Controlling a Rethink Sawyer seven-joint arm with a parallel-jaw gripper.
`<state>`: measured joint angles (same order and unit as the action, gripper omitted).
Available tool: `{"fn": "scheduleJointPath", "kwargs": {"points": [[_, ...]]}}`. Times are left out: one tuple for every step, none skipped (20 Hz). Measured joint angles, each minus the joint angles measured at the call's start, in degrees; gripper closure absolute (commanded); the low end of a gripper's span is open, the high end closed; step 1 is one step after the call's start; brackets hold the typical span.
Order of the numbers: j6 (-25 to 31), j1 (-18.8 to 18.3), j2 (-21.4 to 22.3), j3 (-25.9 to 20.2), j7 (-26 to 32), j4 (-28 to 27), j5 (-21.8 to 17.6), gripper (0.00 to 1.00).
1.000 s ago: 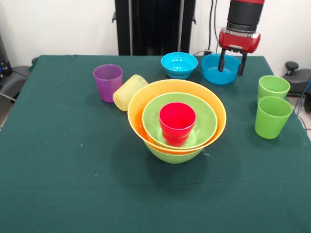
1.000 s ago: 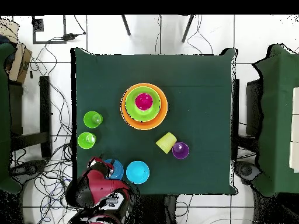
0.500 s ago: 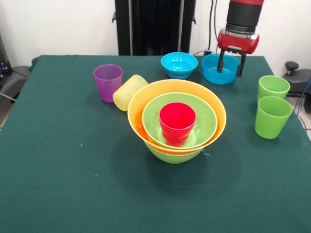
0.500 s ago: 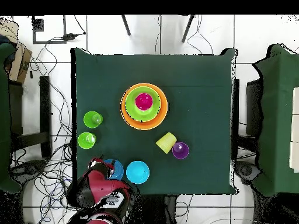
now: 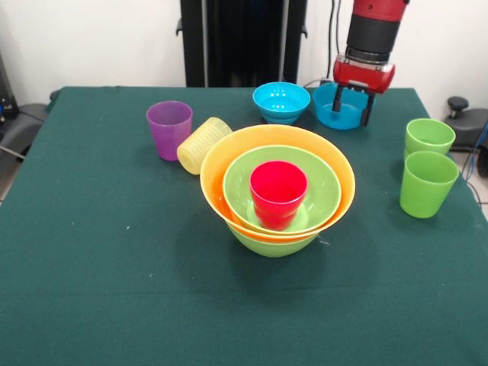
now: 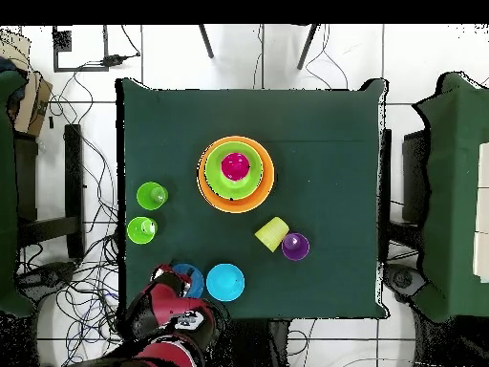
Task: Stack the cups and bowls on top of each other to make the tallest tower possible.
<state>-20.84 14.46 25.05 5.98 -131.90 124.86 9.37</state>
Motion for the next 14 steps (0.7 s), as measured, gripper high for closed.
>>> {"fn": "scheduleJointPath", "kwargs": {"points": [[-1.35, 0.11, -1.42, 0.1, 0.0, 0.02, -0.02, 1.0], [-1.41, 0.21, -1.48, 0.19, 0.0, 0.11, -0.02, 1.0], [-1.46, 0.31, -1.53, 0.28, 0.01, 0.19, -0.02, 1.0], [-1.52, 0.41, -1.59, 0.37, 0.01, 0.28, -0.02, 1.0], [-1.58, 0.5, -1.65, 0.45, 0.01, 0.37, -0.02, 1.0], [-1.57, 0.6, -1.54, 0.58, 0.01, 0.45, -0.04, 1.0], [-1.57, 0.74, -1.3, 0.83, 0.01, 0.53, -0.01, 1.0], [-1.57, 0.75, -1.2, 0.94, 0.0, 0.54, -0.01, 1.0], [-1.57, 0.72, -1.08, 1.05, 0.0, 0.54, -0.01, 1.0], [-1.55, 0.72, -0.98, 1.12, 0.0, 0.54, -0.01, 1.0], [-1.55, 0.72, -0.83, 1.18, 0.0, 0.56, -0.01, 1.0], [-1.55, 0.72, -0.68, 1.23, 0.0, 0.58, -0.01, 1.0], [-1.55, 0.67, -0.25, 1.23, 0.0, 0.71, -0.01, 1.0], [-1.55, 0.56, 0.22, 1.23, 0.0, 0.87, -0.01, 1.0]]}}
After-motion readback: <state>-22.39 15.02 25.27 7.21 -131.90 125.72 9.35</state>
